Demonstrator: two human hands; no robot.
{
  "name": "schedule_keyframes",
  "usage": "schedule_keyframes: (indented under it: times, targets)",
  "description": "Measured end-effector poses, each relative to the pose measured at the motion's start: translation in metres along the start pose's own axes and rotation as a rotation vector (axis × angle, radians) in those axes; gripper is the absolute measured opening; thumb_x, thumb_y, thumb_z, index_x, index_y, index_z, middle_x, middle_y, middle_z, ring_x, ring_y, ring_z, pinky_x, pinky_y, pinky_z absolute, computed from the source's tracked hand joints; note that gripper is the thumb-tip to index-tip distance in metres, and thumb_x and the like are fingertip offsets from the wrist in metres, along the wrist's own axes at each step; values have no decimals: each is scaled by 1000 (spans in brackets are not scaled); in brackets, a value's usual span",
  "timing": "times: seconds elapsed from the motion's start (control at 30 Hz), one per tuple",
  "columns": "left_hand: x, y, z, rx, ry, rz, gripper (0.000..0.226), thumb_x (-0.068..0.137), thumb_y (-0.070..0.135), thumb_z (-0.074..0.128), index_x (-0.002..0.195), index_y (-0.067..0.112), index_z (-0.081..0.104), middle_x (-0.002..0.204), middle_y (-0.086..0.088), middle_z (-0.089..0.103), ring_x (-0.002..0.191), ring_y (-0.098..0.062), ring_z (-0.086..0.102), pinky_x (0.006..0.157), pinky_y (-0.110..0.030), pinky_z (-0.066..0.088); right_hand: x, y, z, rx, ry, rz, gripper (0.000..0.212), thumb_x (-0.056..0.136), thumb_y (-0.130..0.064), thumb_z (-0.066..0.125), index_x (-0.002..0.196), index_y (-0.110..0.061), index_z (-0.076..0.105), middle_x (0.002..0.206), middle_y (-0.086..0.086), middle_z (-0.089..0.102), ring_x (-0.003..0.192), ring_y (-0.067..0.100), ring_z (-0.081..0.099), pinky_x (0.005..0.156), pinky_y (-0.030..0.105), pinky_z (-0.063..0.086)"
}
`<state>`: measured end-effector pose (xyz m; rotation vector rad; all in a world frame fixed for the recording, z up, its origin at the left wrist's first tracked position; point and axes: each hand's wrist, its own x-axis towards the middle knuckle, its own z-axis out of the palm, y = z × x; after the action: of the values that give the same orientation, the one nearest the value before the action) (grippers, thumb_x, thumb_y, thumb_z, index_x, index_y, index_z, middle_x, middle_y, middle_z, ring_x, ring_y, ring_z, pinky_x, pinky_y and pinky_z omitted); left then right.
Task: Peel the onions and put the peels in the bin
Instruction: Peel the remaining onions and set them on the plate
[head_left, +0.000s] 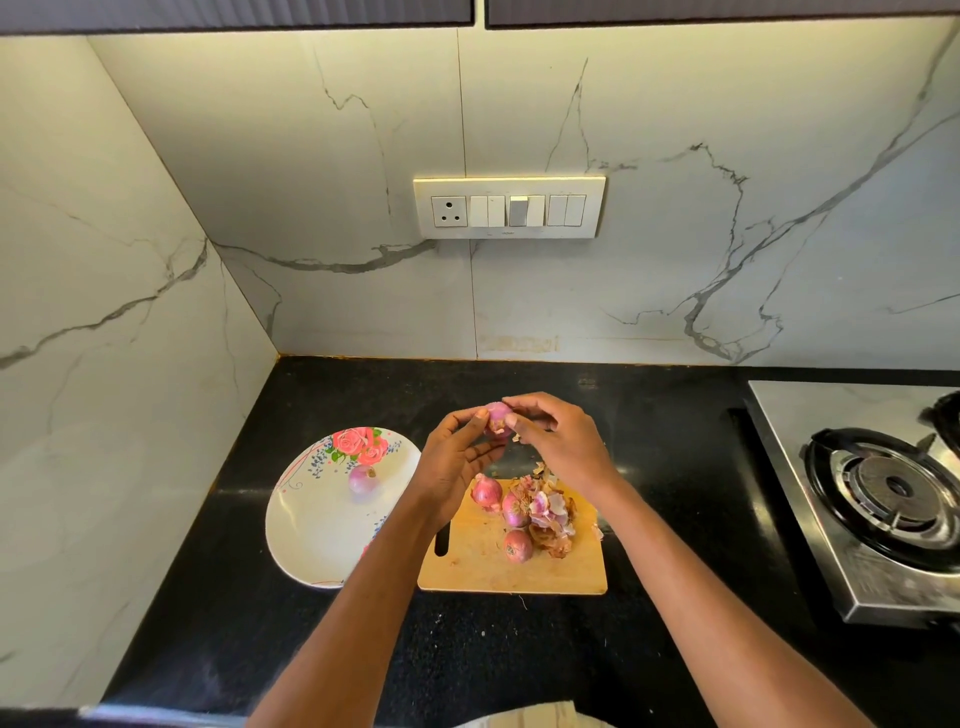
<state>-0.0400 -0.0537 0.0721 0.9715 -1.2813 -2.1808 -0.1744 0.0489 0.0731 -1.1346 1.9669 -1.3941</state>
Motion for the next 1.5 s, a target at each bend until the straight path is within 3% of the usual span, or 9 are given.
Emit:
schedule_keyframes:
  times: [0.17, 0.4, 0.8, 1.1, 1.37, 1.5]
  targets:
    - [-1, -5, 2, -73, 46, -5, 35, 101, 23, 59, 131, 6, 54, 123, -17, 67, 104, -28, 73, 90, -34, 60, -9, -2, 5, 79, 15, -46, 25, 94, -32, 71, 118, -29, 70, 114, -14, 71, 106, -1, 67, 88, 19, 57]
    - [-3, -8, 3, -65, 37, 16, 33, 97, 23, 63, 126, 10, 54, 122, -16, 68, 101, -28, 74, 92, -38, 60, -11, 9, 8, -146, 173, -250, 17, 86, -20, 79, 103, -16, 78, 99, -7, 72, 91, 5, 68, 77, 18, 57]
    - [-7, -2, 4, 42, 21, 47, 27, 99, 26, 60, 124, 20, 64, 117, -6, 71, 109, -25, 69, 87, -27, 59, -11, 9, 7, -288, 173, -367, 20, 89, -21, 76, 108, -15, 76, 103, -1, 74, 91, 4, 67, 79, 10, 54]
    - [-9, -2, 2, 100, -51, 77, 45, 84, 37, 64, 126, 22, 62, 126, -8, 66, 115, -27, 67, 91, -29, 58, -9, 4, 3, -162, 156, -208, 7, 91, -22, 74, 98, -22, 75, 90, -18, 70, 89, -2, 66, 74, 7, 50]
    - [-4, -6, 3, 184, -55, 198, 40, 91, 23, 67, 131, 19, 58, 127, -6, 66, 114, -23, 69, 99, -36, 56, -6, 3, 4, 114, 157, 15, 6, 92, -22, 73, 96, -22, 77, 90, -11, 75, 90, 6, 69, 76, 16, 55]
    - [-7, -11, 0, 233, -46, 221, 49, 86, 30, 68, 133, 19, 56, 128, -5, 66, 116, -22, 68, 103, -40, 54, -10, 1, 8, 266, 153, 134, 7, 93, -18, 73, 97, -18, 77, 91, -6, 76, 91, 7, 71, 76, 16, 55]
